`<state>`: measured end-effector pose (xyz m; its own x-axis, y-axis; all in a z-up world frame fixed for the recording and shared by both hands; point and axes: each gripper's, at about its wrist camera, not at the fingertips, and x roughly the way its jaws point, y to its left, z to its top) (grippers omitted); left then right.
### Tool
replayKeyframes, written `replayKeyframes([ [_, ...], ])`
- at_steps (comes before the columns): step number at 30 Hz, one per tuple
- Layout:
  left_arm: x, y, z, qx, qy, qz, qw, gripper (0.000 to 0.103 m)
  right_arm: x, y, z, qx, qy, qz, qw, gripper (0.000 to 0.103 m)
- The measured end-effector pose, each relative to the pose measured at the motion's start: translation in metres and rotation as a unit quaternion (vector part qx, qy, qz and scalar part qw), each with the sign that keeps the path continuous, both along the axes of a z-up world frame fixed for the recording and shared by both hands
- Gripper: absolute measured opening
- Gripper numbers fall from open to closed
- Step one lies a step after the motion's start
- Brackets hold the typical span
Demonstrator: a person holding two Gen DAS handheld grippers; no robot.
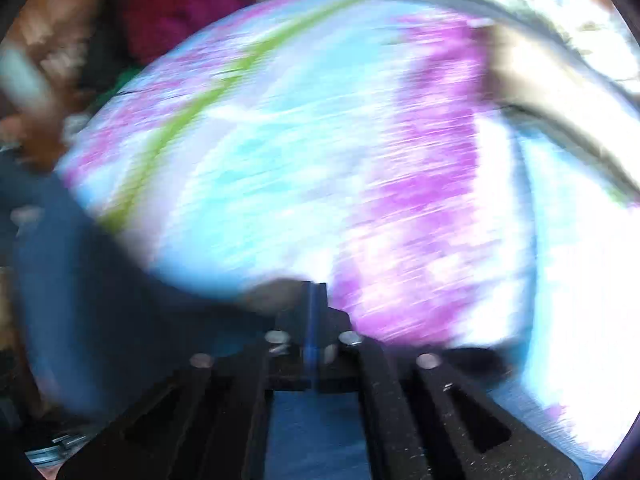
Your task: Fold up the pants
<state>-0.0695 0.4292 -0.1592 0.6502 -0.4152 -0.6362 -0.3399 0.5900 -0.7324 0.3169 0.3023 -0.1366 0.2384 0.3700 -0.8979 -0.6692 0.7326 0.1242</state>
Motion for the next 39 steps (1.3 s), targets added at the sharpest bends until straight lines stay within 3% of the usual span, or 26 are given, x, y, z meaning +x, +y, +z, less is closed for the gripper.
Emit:
replayKeyframes([
  [1,-0.005,0.009,-0.005,-0.032,0.001,0.008,0.9995,0.002,0.004,-0.005,0.009,0.051,0.024,-0.001,0.998,0.003],
  [2,-0.007,0.012,-0.002,-0.022,0.001,0.003,0.9997,0.002,-0.002,-0.010,0.020,0.098,0.037,0.009,0.994,0.003],
  [4,-0.005,0.002,0.017,0.052,0.002,-0.019,0.9985,0.003,-0.028,-0.004,0.038,0.159,0.056,0.073,0.983,0.004],
  [5,-0.002,-0.004,0.025,0.064,-0.005,-0.025,0.9976,0.008,-0.048,0.006,0.040,0.174,0.076,0.126,0.974,0.004],
  [7,0.002,-0.012,0.032,0.040,-0.039,-0.040,0.9976,0.027,-0.071,0.031,0.034,0.179,0.110,0.204,0.956,0.004],
  [9,0.012,-0.017,0.029,0.044,-0.032,-0.046,0.9974,0.036,-0.083,0.062,0.012,0.142,0.115,0.237,0.954,0.003],
  [11,0.016,-0.014,0.012,0.065,-0.005,-0.035,0.9972,0.018,-0.059,0.075,-0.017,0.112,0.127,0.204,0.964,0.000],
  [12,0.011,-0.008,0.008,0.061,-0.009,-0.022,0.9978,0.004,-0.040,0.072,-0.021,0.152,0.161,0.183,0.958,0.000],
  [13,0.009,0.000,0.003,0.046,-0.003,-0.014,0.9988,0.002,-0.032,0.069,-0.015,0.158,0.129,0.154,0.967,0.000],
  [14,0.006,0.009,-0.002,0.010,-0.006,-0.005,0.9999,0.002,-0.027,0.065,-0.005,0.141,0.073,0.121,0.980,0.000],
  [15,0.005,0.015,-0.003,-0.003,-0.005,0.000,1.0000,0.002,-0.022,0.059,0.002,0.140,0.053,0.088,0.985,0.010],
  [16,0.006,0.016,-0.002,0.002,-0.004,-0.002,1.0000,0.002,-0.015,0.051,0.008,0.163,0.069,0.071,0.982,0.011],
  [18,0.009,0.013,0.005,0.032,-0.001,-0.011,0.9994,0.003,-0.028,0.040,0.020,0.204,0.101,0.097,0.969,0.011],
  [19,0.011,0.007,0.011,0.044,-0.005,-0.019,0.9988,0.017,-0.042,0.038,0.026,0.196,0.097,0.120,0.968,0.011],
  [21,0.014,-0.004,0.024,0.047,-0.032,-0.038,0.9977,0.033,-0.061,0.034,0.026,0.180,0.109,0.159,0.965,0.011],
  [23,0.017,-0.004,0.023,0.056,-0.028,-0.045,0.9970,0.034,-0.048,0.029,0.007,0.130,0.114,0.150,0.973,0.008],
  [24,0.023,-0.001,0.018,0.067,-0.012,-0.047,0.9966,0.029,-0.038,0.027,-0.011,0.121,0.122,0.130,0.977,0.000],
  [25,0.023,-0.001,0.010,0.069,-0.015,-0.041,0.9967,0.016,-0.020,0.013,-0.015,0.160,0.145,0.107,0.971,0.000],
  [27,0.020,0.012,0.003,0.060,-0.007,-0.026,0.9978,0.002,0.005,-0.006,-0.009,0.137,0.078,0.025,0.987,0.000],
  [28,0.018,0.019,0.000,0.040,-0.007,-0.023,0.9989,0.002,0.014,-0.013,-0.005,0.124,0.056,-0.003,0.991,0.002],
  [29,0.018,0.024,-0.002,0.024,-0.003,-0.017,0.9996,0.002,0.016,-0.019,-0.002,0.148,0.071,-0.003,0.986,0.005],
  [32,0.033,0.013,0.007,0.065,0.006,-0.027,0.9975,0.001,-0.016,-0.038,0.028,0.198,0.077,0.080,0.974,0.006],
  [34,0.033,-0.002,0.018,0.089,-0.002,-0.044,0.9951,0.022,-0.044,-0.063,0.037,0.185,0.073,0.123,0.972,0.006],
  [35,0.033,-0.009,0.025,0.082,-0.015,-0.052,0.9951,0.026,-0.051,-0.084,0.038,0.184,0.073,0.135,0.971,0.006],
  [37,0.044,-0.023,0.033,0.075,-0.040,-0.072,0.9938,0.027,-0.042,-0.109,0.026,0.161,0.058,0.108,0.979,0.006],
  [39,0.052,-0.035,0.032,0.095,-0.043,-0.092,0.9903,0.029,-0.008,-0.142,0.005,0.135,0.059,0.028,0.989,0.000],
])
